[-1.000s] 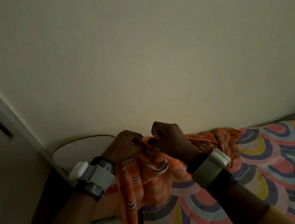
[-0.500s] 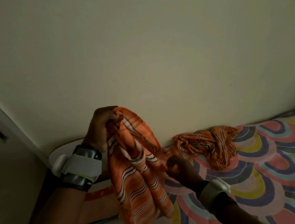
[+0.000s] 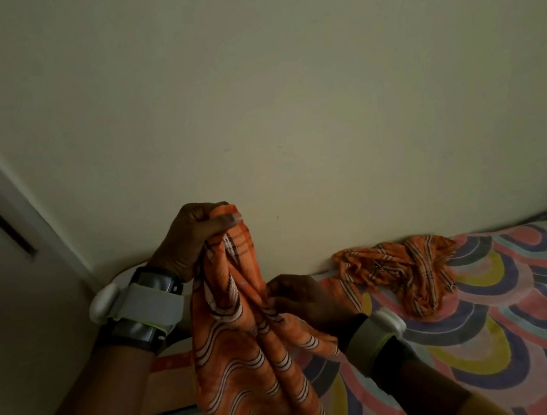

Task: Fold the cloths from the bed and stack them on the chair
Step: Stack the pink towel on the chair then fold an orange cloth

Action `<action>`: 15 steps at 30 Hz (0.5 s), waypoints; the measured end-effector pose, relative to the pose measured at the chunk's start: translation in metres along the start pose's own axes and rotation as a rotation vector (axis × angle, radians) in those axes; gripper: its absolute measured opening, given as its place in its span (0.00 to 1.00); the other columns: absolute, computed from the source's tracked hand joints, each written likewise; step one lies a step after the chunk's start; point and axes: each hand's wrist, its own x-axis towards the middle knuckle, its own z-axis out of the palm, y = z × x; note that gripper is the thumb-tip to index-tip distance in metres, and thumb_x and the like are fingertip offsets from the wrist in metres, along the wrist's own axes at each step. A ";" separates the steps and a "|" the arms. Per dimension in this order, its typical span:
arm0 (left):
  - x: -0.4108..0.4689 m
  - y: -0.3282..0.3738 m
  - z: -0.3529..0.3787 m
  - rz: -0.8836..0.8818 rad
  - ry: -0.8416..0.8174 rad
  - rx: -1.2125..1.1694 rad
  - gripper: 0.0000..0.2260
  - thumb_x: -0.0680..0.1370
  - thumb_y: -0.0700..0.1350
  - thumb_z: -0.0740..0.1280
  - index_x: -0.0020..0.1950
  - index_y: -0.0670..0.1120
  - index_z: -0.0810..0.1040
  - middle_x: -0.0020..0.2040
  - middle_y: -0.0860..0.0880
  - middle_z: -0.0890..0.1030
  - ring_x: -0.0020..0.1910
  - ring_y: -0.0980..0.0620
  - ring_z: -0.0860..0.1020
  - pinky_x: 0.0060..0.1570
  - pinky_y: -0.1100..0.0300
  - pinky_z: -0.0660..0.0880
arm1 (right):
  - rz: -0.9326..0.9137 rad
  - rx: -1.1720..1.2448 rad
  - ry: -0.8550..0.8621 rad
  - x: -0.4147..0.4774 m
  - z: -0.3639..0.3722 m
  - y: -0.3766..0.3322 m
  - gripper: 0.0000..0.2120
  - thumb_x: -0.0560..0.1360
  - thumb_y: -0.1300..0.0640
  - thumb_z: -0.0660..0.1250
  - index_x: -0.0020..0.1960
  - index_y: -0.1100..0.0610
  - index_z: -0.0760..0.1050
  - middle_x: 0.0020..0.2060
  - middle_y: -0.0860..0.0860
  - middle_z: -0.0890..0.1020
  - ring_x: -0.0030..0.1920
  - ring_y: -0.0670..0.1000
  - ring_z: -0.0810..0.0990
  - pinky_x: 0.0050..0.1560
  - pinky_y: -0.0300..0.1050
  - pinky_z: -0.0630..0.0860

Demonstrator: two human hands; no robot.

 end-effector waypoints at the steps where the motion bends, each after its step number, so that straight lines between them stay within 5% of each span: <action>1: -0.001 0.000 -0.002 -0.001 0.012 0.015 0.09 0.62 0.43 0.72 0.22 0.48 0.77 0.21 0.54 0.75 0.22 0.59 0.73 0.27 0.69 0.71 | 0.023 0.063 -0.003 -0.002 0.004 0.000 0.13 0.72 0.54 0.70 0.53 0.61 0.78 0.47 0.55 0.83 0.49 0.52 0.82 0.52 0.47 0.79; 4: -0.003 -0.006 -0.005 -0.020 0.000 0.020 0.08 0.61 0.46 0.73 0.24 0.47 0.77 0.22 0.54 0.76 0.23 0.57 0.75 0.28 0.68 0.73 | -0.051 -0.071 0.063 0.005 0.011 -0.004 0.08 0.74 0.54 0.69 0.50 0.58 0.79 0.44 0.54 0.84 0.46 0.50 0.83 0.48 0.44 0.80; 8: -0.006 -0.009 -0.010 -0.028 0.033 0.034 0.08 0.60 0.46 0.73 0.23 0.46 0.77 0.22 0.53 0.76 0.22 0.57 0.74 0.27 0.68 0.72 | -0.075 -0.010 0.385 0.013 0.007 -0.004 0.10 0.78 0.48 0.60 0.44 0.53 0.73 0.33 0.47 0.77 0.34 0.48 0.77 0.37 0.53 0.75; 11: -0.007 -0.014 -0.028 -0.021 0.119 0.160 0.18 0.59 0.51 0.74 0.33 0.36 0.78 0.31 0.44 0.78 0.31 0.50 0.77 0.37 0.59 0.74 | -0.094 0.095 0.517 0.012 -0.008 -0.020 0.08 0.81 0.59 0.57 0.43 0.56 0.69 0.30 0.46 0.69 0.30 0.43 0.67 0.34 0.41 0.67; 15: -0.011 -0.022 -0.042 0.023 0.283 0.288 0.07 0.68 0.47 0.74 0.33 0.46 0.79 0.27 0.55 0.78 0.29 0.56 0.75 0.34 0.61 0.74 | -0.183 0.172 0.289 0.014 -0.026 -0.083 0.08 0.79 0.60 0.60 0.42 0.54 0.72 0.26 0.45 0.74 0.27 0.41 0.70 0.30 0.36 0.67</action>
